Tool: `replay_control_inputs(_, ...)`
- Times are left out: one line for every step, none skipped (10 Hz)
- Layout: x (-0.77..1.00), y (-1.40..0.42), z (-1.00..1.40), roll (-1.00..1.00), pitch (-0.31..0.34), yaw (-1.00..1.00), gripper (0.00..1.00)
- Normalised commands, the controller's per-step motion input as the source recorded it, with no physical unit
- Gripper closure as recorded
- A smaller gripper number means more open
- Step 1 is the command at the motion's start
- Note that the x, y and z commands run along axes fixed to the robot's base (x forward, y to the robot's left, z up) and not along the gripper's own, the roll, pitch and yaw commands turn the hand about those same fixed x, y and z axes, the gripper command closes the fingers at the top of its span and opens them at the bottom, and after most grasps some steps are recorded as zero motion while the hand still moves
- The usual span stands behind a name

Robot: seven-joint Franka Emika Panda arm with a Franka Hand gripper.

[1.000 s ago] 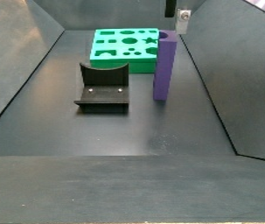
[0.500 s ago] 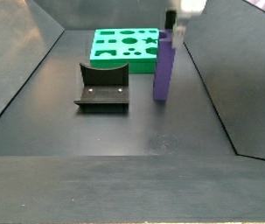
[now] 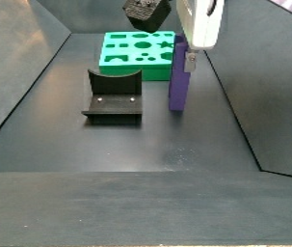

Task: Pick up the arch object. Move up. Place the arch object on the fixture. Regrasp the arch object. Rotate the arch object. Move to above the board. Insert the arch object.
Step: Move to above the board.

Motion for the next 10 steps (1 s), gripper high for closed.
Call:
replay_control_inputs(-0.06,0.1,1.0,-0.05,-0.203,0.23,1.0)
replay_control_inputs(-0.07,0.1,1.0,-0.05,-0.193,0.22,1.0)
replay_control_inputs(-0.07,0.09,1.0,-0.07,-0.132,0.15,1.0)
replay_control_inputs(-0.07,0.09,1.0,-0.1,-0.076,0.1,1.0)
replay_control_inputs(-0.06,0.09,1.0,-0.13,-0.01,0.06,1.0)
replay_control_inputs(-0.06,0.08,1.0,-0.14,0.009,0.03,1.0)
replay_control_inputs(-0.06,0.08,1.0,-0.15,0.017,0.02,1.0)
replay_control_inputs(-0.06,0.08,1.0,-0.17,0.03,-0.01,1.0)
replay_control_inputs(-0.05,0.08,1.0,-0.17,0.037,-0.02,1.0)
replay_control_inputs(-0.05,0.08,1.0,-0.18,0.048,-0.03,1.0)
